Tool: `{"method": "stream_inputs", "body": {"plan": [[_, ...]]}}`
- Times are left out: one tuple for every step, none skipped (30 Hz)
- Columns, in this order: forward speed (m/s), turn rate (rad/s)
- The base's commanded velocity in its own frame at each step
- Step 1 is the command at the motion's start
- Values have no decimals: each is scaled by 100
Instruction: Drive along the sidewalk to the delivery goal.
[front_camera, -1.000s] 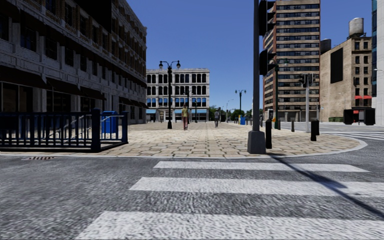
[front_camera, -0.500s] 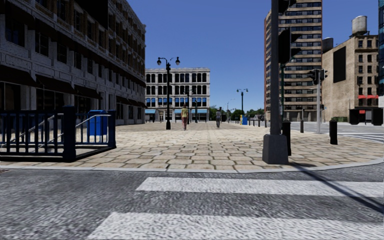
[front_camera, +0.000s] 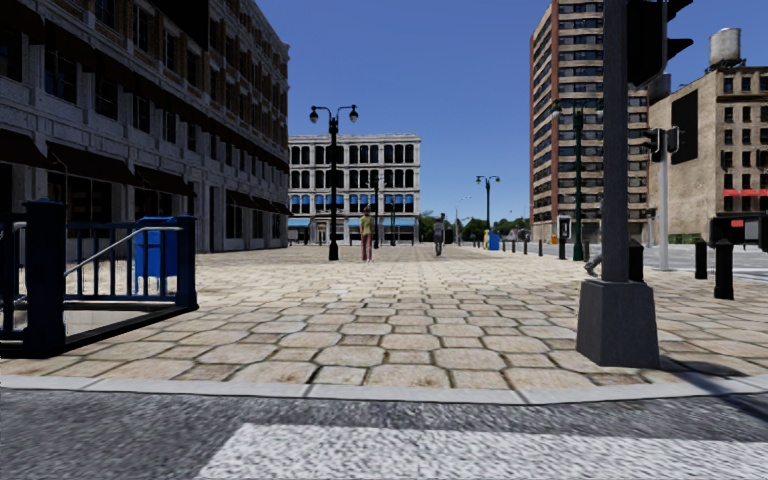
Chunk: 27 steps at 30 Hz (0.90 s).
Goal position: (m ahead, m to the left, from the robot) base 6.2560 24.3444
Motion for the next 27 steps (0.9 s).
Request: {"method": "stream_inputs", "body": {"plan": [[200, 0], [200, 0], [200, 0], [200, 0], [200, 0], [200, 0], [200, 0], [200, 0], [200, 0], [200, 0], [200, 0], [200, 0], [189, 0], [165, 0], [154, 0], [154, 0], [151, 0], [150, 0], [150, 0], [145, 0], [145, 0], [140, 0], [138, 0], [136, 0], [136, 0], [136, 0], [135, 0]]}}
